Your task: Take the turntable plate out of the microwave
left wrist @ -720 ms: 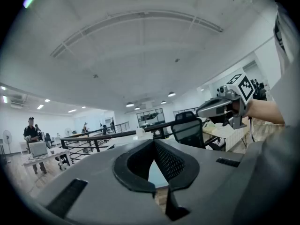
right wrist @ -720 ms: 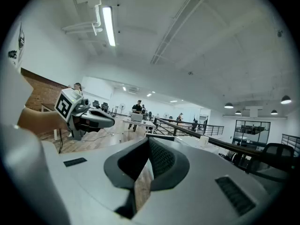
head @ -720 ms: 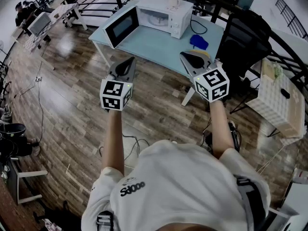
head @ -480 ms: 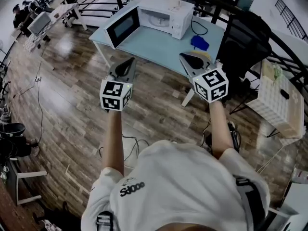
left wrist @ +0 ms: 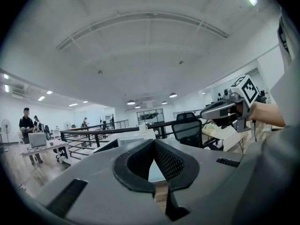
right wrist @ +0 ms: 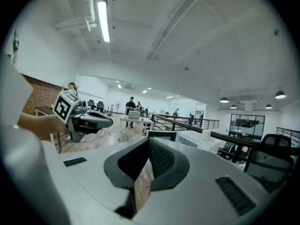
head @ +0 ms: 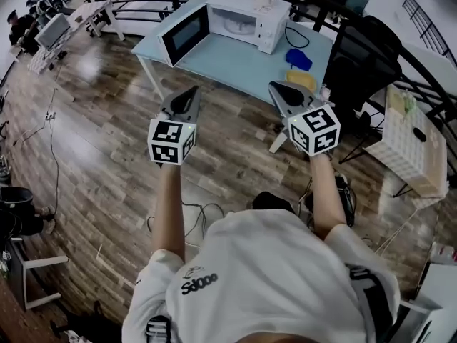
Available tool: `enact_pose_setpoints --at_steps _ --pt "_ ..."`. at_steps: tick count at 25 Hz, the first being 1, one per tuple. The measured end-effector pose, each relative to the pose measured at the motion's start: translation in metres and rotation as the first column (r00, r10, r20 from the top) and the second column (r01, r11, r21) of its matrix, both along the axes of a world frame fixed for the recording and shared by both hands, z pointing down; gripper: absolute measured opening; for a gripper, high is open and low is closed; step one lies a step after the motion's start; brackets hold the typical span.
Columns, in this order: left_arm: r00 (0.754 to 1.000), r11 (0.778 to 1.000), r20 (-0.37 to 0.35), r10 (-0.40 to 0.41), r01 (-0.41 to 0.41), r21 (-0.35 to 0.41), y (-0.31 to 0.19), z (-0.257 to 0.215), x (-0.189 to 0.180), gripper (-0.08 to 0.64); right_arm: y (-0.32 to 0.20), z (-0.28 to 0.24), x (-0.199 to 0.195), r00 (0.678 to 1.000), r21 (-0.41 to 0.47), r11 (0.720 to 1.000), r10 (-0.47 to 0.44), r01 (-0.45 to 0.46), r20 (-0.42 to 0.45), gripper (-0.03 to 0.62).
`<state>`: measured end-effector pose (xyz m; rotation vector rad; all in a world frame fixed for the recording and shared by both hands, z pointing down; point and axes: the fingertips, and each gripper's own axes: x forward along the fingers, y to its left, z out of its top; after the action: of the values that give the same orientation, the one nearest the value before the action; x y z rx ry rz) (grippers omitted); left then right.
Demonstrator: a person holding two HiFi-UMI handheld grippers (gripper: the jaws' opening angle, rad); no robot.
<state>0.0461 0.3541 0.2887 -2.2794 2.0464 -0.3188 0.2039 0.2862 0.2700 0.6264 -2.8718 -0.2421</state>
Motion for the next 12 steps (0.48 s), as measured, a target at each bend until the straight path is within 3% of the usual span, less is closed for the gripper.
enact_pose_setpoints --at_steps 6,12 --pt "1.0 1.0 0.002 0.009 -0.009 0.003 -0.008 0.002 -0.019 0.017 -0.007 0.003 -0.024 1.0 -0.013 1.0 0.005 -0.005 0.018 0.006" --pt "1.0 1.0 0.006 0.015 -0.015 -0.019 -0.052 0.004 -0.041 0.017 -0.054 0.002 -0.051 0.999 -0.045 0.999 0.006 -0.003 0.053 0.006"
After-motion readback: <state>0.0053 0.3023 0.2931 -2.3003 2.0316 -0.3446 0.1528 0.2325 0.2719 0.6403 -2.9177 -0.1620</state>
